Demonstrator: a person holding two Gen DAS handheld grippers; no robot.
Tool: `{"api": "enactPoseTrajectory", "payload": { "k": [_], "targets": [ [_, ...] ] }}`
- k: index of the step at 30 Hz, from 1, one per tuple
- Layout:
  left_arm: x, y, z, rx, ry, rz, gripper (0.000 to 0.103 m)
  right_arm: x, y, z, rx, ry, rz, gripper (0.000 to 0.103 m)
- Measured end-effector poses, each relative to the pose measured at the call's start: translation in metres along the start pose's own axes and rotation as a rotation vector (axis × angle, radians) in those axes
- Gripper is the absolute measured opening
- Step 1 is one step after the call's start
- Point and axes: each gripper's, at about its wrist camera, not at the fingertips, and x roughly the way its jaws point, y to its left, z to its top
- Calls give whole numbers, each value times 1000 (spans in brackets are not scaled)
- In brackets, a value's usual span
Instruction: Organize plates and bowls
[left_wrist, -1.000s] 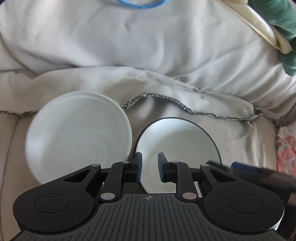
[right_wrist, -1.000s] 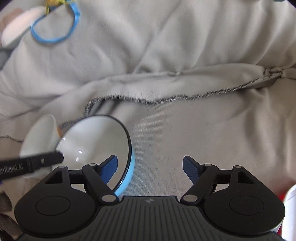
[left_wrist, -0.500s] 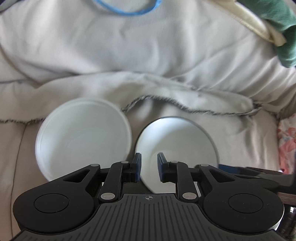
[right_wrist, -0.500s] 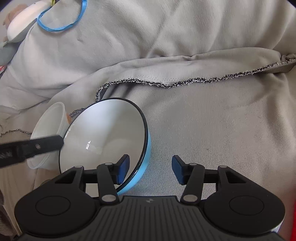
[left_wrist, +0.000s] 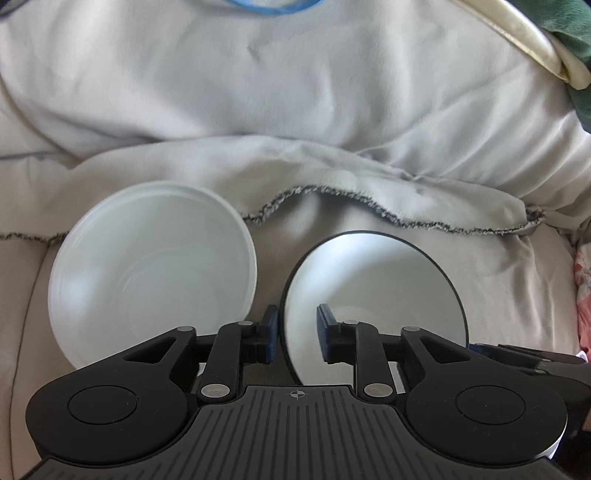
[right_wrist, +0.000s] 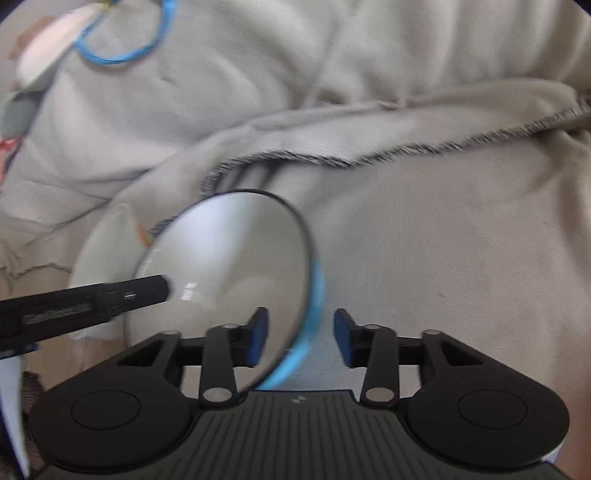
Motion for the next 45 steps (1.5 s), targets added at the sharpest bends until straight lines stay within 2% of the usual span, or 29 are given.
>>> {"api": "enactPoseTrajectory", "payload": {
  "k": [3, 6, 9, 12, 16, 21, 27, 33, 36, 40, 45],
  "targets": [
    [-4, -6, -2, 2, 18, -56, 30, -11, 10, -1, -54, -40, -65, 38],
    [-1, -13, -4, 6, 60, -147, 29, -23, -1, 2, -35, -65, -109, 39],
    [17, -15, -6, -10, 90, -206, 26, -27, -21, 7, 3, -36, -121, 40],
    [40, -13, -7, -46, 102, -219, 26, -23, -39, 9, 69, -11, -83, 41],
    [60, -10, -9, -79, 118, -265, 26, -6, -43, 8, 105, 38, -70, 53],
    [63, -14, -12, -55, 129, -253, 22, -4, -29, 6, 46, 19, -124, 57],
    [40, -10, -14, -60, 120, -220, 21, -13, -23, 5, 9, -41, -84, 56],
    [45, -9, -14, -65, 112, -225, 21, -6, -26, 8, 15, -3, -89, 51],
    [53, -11, -14, -69, 115, -246, 25, 3, -30, 5, 40, 29, -78, 49],
    [68, -13, -14, -77, 142, -257, 27, 4, -34, 5, 56, 24, -58, 48],
    [64, -14, -15, -67, 135, -251, 27, 2, -33, 3, 51, 9, -64, 46]
  ]
}}
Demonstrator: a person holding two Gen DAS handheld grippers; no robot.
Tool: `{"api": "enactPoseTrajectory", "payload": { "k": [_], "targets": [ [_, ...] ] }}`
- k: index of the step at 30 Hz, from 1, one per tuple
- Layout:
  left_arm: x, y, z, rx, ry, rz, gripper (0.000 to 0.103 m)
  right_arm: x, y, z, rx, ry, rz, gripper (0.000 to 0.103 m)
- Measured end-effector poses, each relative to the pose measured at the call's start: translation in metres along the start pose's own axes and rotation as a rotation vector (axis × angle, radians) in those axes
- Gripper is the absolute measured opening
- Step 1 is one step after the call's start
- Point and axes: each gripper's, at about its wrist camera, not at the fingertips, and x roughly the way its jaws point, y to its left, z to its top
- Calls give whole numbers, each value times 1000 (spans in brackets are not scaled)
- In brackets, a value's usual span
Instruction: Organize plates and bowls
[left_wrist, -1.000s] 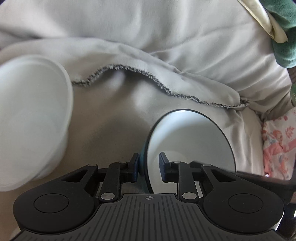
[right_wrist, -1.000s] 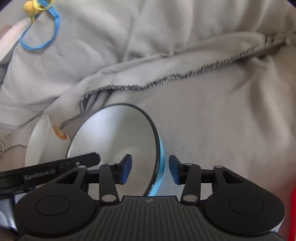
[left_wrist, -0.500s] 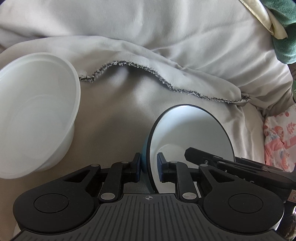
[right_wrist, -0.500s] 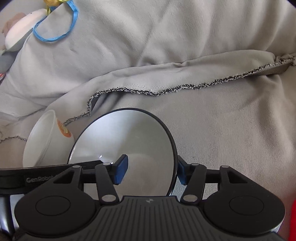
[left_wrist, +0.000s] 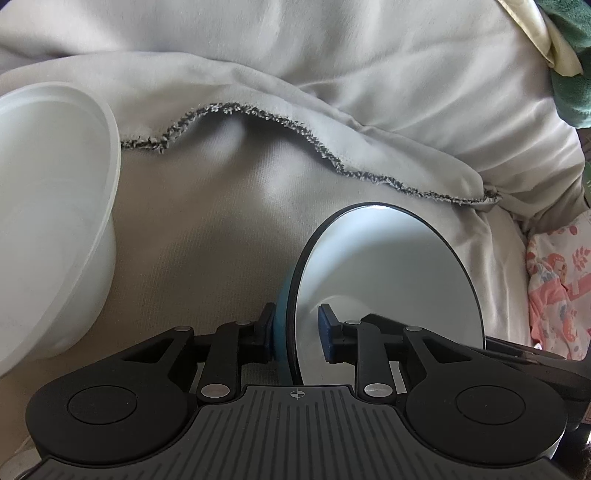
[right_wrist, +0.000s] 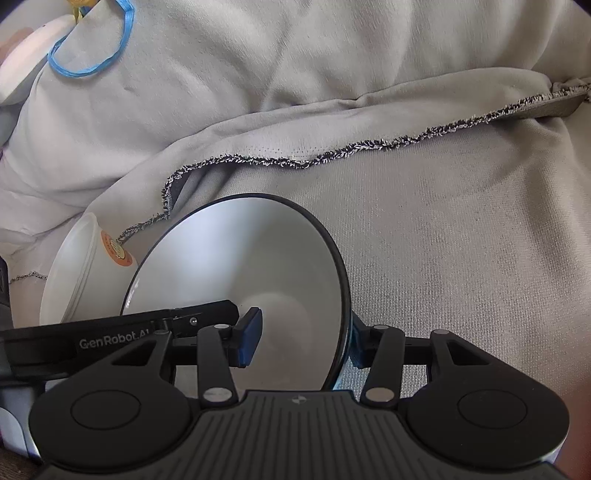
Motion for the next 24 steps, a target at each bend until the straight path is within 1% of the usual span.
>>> {"api": "enactPoseTrajectory", "payload": {
  "k": [4, 6, 8, 11, 14, 16, 17, 18, 20, 22, 24],
  "targets": [
    [-9, -3, -2, 7, 16, 59, 29, -10, 7, -3, -32, -37, 17, 46],
    [-15, 1, -1, -15, 15, 58, 28, -15, 11, -2, -53, -40, 36, 46],
    [-18, 5, 0, -38, 16, 48, 28, -14, 13, -1, -55, -24, 40, 46],
    [-20, 5, 0, -32, -2, 63, 25, -7, 12, -1, -45, -1, -10, 46],
    [-18, 5, 0, -28, 4, 65, 25, -6, 11, -1, -38, 8, -31, 47],
    [-17, 4, 0, -20, 2, 69, 25, -8, 14, 0, -52, 2, -59, 52],
    [-17, 4, -1, -18, 3, 70, 25, -9, 15, 0, -62, -1, -84, 59],
    [-17, 4, -1, -16, 5, 70, 25, -11, 17, 0, -73, -12, -102, 63],
    [-17, 5, -1, -17, 4, 73, 23, -17, 20, -1, -90, -54, -110, 84],
    [-16, 7, -1, -24, 9, 68, 23, -25, 22, -3, -89, -108, -115, 90],
    [-15, 8, 0, -29, 15, 65, 22, -28, 24, -1, -113, -117, -111, 91]
  ]
}}
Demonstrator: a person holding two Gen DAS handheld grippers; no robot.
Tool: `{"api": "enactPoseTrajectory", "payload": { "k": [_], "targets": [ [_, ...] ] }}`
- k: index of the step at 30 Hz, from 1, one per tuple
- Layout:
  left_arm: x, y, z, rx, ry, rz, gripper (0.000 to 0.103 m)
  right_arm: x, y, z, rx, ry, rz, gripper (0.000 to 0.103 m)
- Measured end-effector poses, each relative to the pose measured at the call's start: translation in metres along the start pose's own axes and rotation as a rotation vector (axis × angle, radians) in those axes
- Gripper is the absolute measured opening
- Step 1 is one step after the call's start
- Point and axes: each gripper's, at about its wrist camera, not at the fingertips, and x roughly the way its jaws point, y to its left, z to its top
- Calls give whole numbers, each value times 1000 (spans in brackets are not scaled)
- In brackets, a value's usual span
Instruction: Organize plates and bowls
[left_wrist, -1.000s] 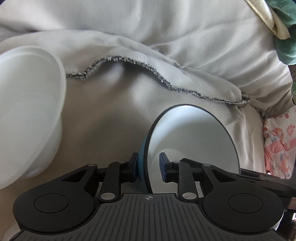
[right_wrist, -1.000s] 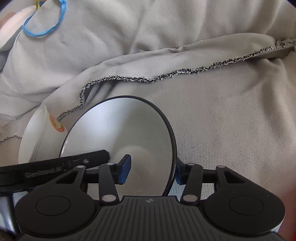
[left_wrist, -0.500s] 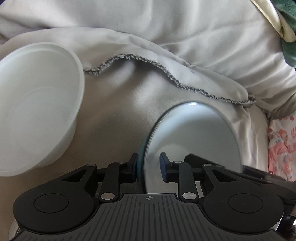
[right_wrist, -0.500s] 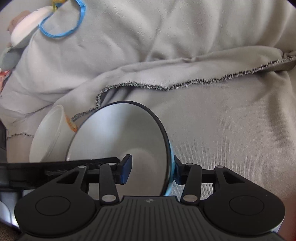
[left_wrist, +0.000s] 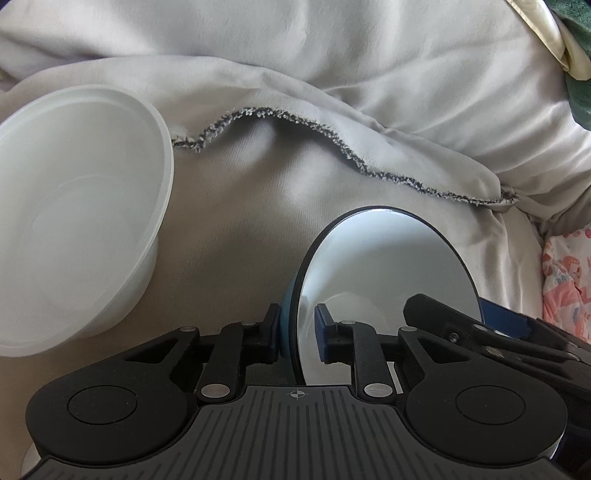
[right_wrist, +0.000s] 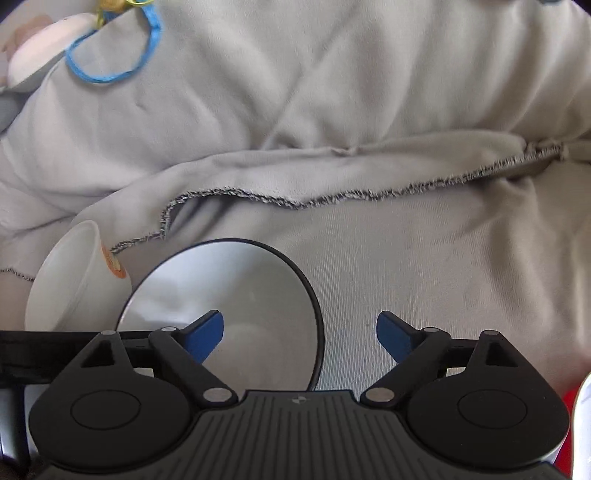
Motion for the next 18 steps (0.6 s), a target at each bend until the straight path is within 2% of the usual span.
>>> {"api": "enactPoseTrajectory", "payload": {
  "k": [3, 6, 7, 9, 13, 18],
  "targets": [
    [2, 0, 0, 4, 8, 1, 22, 1, -2, 3, -16, 24, 29, 91],
    [4, -1, 1, 10, 12, 5, 22, 12, -5, 3, -14, 83, 5, 87],
    [4, -1, 1, 9, 14, 3, 22, 16, -8, 2, 1, 92, 0, 75],
    [6, -1, 1, 6, 16, 0, 22, 25, -13, -1, 30, 137, 32, 40],
    [8, 0, 2, 7, 18, -2, 22, 27, -15, -4, 59, 144, 107, 34],
    [10, 5, 3, -11, 6, -28, 22, 29, -15, -6, 70, 125, 117, 34]
  ]
}}
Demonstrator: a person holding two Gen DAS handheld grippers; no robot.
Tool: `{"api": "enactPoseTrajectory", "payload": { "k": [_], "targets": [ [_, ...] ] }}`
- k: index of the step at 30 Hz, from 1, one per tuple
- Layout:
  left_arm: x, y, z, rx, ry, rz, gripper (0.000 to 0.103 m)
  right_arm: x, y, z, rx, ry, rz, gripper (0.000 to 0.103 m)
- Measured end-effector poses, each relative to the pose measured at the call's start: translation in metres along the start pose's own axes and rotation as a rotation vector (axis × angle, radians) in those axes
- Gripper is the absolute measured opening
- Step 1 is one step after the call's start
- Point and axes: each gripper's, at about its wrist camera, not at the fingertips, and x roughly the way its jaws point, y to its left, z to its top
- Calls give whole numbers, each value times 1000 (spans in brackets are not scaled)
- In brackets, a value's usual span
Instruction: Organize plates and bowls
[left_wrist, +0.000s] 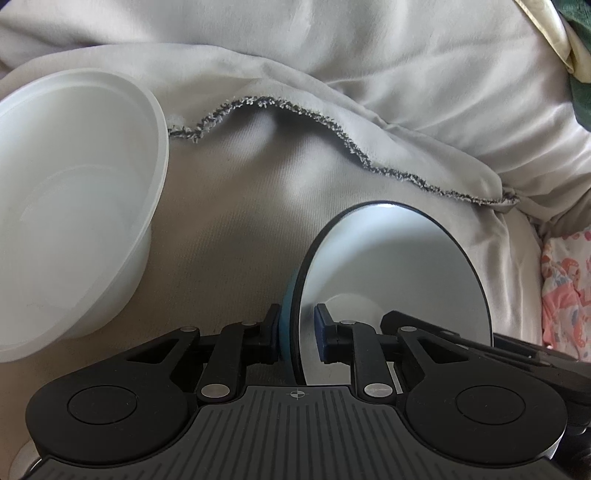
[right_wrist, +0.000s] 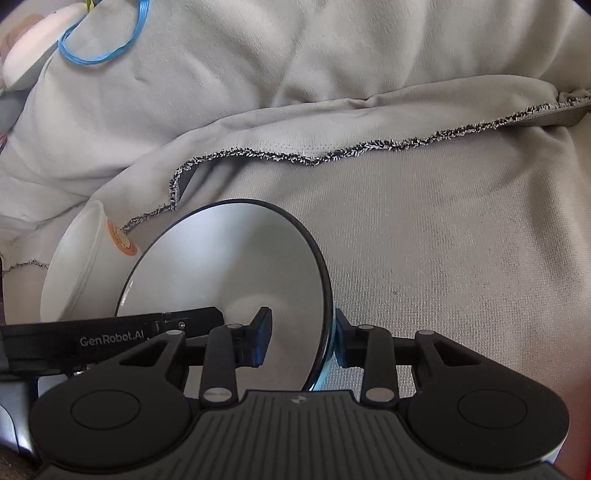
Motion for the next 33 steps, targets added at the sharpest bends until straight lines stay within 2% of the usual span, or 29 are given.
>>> {"api": "enactPoseTrajectory", "payload": {
  "k": [6, 11, 13, 15, 20, 25, 28, 33],
  "targets": [
    [-9, -1, 0, -7, -36, -57, 24, -7, 0, 1, 21, -49, 4, 32],
    [-61, -34, -9, 80, -131, -136, 30, -58, 3, 6, 24, -196, 12, 32],
    [-82, -48, -17, 110, -123, -159, 31, -86, 6, 5, 18, -238, 1, 32],
    [-94, -57, -26, 119, -73, -176, 31, -110, 6, -3, 23, -261, -15, 32],
    [-101, -62, -58, 155, 17, -218, 31, -143, -6, -47, 51, -219, -19, 33],
    [-80, -59, -88, 194, 92, -170, 31, -134, -16, -90, 90, -124, -49, 33],
    [-70, -58, -98, 210, 99, -126, 30, -126, -19, -108, 99, -97, -79, 33],
    [-79, -52, -97, 220, 81, -150, 30, -124, -19, -121, 105, -112, -85, 33]
  ]
}}
